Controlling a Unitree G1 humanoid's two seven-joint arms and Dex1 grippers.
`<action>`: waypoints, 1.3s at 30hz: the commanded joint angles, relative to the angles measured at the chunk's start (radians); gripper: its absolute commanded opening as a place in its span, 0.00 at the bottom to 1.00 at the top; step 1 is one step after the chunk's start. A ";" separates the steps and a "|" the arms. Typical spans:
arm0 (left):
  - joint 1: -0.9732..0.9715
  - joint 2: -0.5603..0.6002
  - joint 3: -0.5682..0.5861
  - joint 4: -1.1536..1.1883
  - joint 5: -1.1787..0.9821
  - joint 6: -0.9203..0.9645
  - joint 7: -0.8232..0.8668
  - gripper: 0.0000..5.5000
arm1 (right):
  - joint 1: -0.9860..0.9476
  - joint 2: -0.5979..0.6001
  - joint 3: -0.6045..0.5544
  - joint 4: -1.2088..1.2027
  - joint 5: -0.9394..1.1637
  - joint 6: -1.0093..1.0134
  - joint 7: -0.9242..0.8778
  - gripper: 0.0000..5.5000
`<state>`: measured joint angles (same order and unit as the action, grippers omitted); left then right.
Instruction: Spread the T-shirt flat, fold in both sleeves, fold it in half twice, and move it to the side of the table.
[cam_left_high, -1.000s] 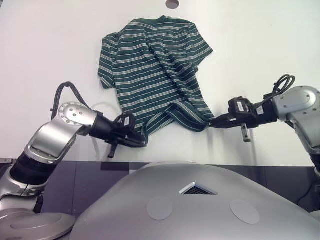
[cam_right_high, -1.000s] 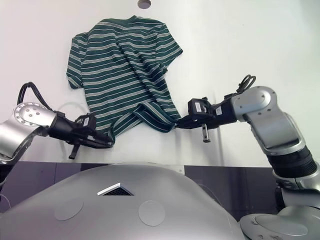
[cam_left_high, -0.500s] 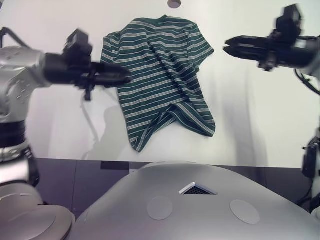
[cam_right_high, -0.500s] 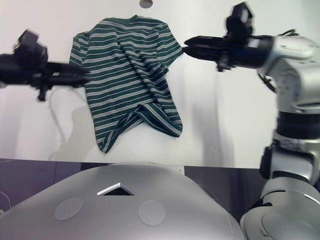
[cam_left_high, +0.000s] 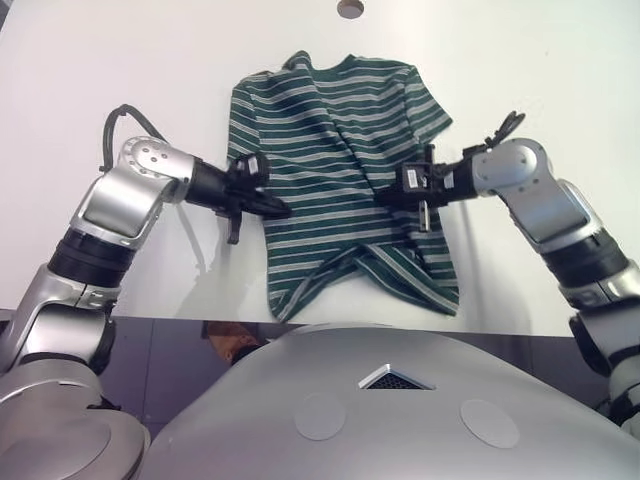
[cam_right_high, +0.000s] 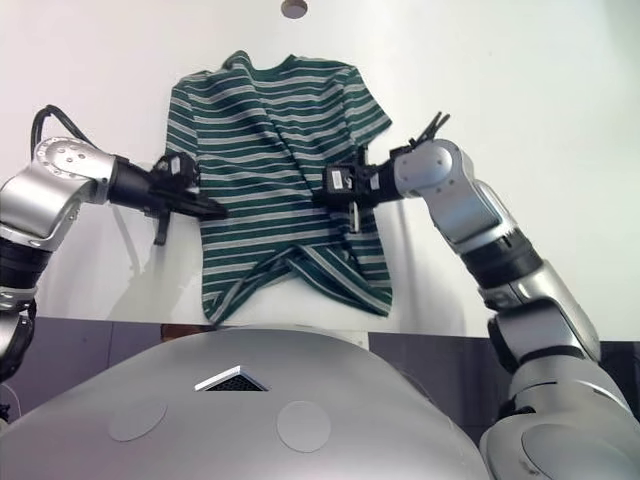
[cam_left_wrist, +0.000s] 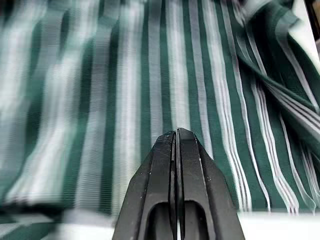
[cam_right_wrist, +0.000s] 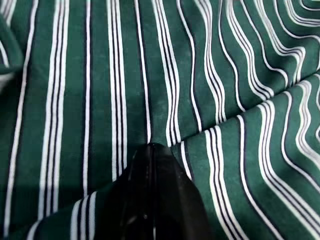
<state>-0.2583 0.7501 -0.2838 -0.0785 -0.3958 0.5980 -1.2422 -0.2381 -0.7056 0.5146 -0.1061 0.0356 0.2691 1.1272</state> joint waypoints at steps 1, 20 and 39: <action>-0.114 -0.052 0.249 0.100 -0.111 0.112 0.169 0.00 | 0.071 0.017 0.007 -0.032 -0.011 0.084 -0.037 0.00; 0.086 -0.075 0.246 0.309 0.002 0.147 0.266 0.20 | -0.079 0.344 -0.291 0.079 0.123 0.091 -0.406 0.00; -0.182 -0.096 0.418 0.758 0.085 -0.033 0.448 0.00 | -0.077 0.345 -0.236 0.219 -0.023 0.024 -0.472 0.00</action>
<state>-0.4127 0.6237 0.1475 0.6233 -0.3629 0.5985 -0.8334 -0.2984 -0.3669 0.2937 0.0800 0.0330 0.2965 0.6835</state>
